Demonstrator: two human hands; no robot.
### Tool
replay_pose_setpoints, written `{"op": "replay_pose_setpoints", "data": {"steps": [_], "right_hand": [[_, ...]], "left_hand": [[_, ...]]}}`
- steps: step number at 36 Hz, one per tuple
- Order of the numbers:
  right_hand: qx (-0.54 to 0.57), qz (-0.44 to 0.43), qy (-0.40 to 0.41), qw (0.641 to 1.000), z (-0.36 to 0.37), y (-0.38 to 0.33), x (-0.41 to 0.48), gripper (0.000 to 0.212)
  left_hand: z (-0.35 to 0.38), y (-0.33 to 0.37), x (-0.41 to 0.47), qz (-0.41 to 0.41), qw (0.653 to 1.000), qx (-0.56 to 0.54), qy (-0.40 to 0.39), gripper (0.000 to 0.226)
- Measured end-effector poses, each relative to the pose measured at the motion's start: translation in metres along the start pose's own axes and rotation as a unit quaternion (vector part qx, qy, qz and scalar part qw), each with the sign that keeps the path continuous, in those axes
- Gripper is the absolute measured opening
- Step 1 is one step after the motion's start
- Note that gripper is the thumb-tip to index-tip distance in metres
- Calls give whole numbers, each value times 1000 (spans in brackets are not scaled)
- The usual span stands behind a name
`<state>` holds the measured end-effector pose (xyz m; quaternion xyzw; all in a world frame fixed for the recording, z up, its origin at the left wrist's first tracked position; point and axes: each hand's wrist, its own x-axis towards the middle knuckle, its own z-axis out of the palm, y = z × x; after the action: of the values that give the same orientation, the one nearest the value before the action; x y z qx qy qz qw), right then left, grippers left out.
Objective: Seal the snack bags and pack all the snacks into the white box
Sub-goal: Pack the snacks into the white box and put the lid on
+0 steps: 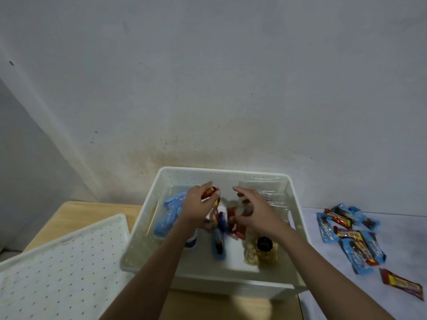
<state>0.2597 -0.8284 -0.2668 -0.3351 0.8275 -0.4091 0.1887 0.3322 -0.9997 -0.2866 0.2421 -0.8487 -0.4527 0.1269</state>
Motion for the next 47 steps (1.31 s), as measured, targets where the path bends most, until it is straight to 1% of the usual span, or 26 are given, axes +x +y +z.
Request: {"op": "replay_pose_setpoints", "data": {"steps": [3,5,8,10,14,17,19,21,23,24,26,27,28,29,30,31,32,34,37,39,42,47], "right_hand": [[-12,-27,5,1000,-20,0,-8,66],[-13,-42,23,999,-41,1,-14,57],[-12,-49,65,997,-80,10,-29,52],[-17,-50,94,994,-110,25,-43,51],[-10,-36,157,987,-171,69,-76,57],[-18,-5,181,983,-214,112,-109,61],[-23,31,187,982,-236,147,-135,63],[-24,63,190,979,-245,185,-163,66],[-31,95,176,979,-243,222,-191,73],[-43,112,158,980,-239,239,-203,80],[-79,129,113,982,-226,272,-224,99],[-109,125,96,981,-219,288,-232,106],[-145,114,85,979,-212,303,-237,108],[-175,106,80,976,-205,317,-241,106],[-196,107,77,972,-199,327,-243,102],[-210,113,72,968,-194,338,-241,99],[-225,117,69,965,-189,347,-239,98],[-250,108,80,959,-184,359,-230,95],[-258,75,97,958,-181,370,-214,81],[-261,46,114,958,-183,374,-198,77],[-251,15,124,960,-186,381,-170,76],[-247,-1,117,962,-193,382,-130,71]], "left_hand": [[3,9,-1,19,999,38,-7,43],[6,23,-1,24,999,33,8,42],[22,57,4,64,997,30,44,42],[42,89,6,100,993,2,60,41],[94,158,-6,172,981,-56,66,28],[147,201,-29,212,972,-86,49,27],[190,216,-44,226,970,-80,27,28],[234,212,-58,218,974,-62,1,30],[279,188,-72,222,975,-9,-19,37],[300,172,-81,226,973,24,-26,44],[336,137,-100,195,975,74,-70,61],[352,122,-108,180,973,112,-96,69],[365,108,-114,164,964,167,-125,78],[376,98,-119,149,951,224,-153,85],[387,90,-123,142,938,269,-165,85],[395,83,-122,147,930,298,-156,82],[402,80,-120,163,924,319,-139,78],[410,79,-115,199,910,339,-130,73],[420,77,-97,274,888,352,-110,68],[423,80,-81,273,887,360,-98,67],[425,82,-57,255,888,369,-98,67],[420,79,-25,226,897,369,-86,67]]}}
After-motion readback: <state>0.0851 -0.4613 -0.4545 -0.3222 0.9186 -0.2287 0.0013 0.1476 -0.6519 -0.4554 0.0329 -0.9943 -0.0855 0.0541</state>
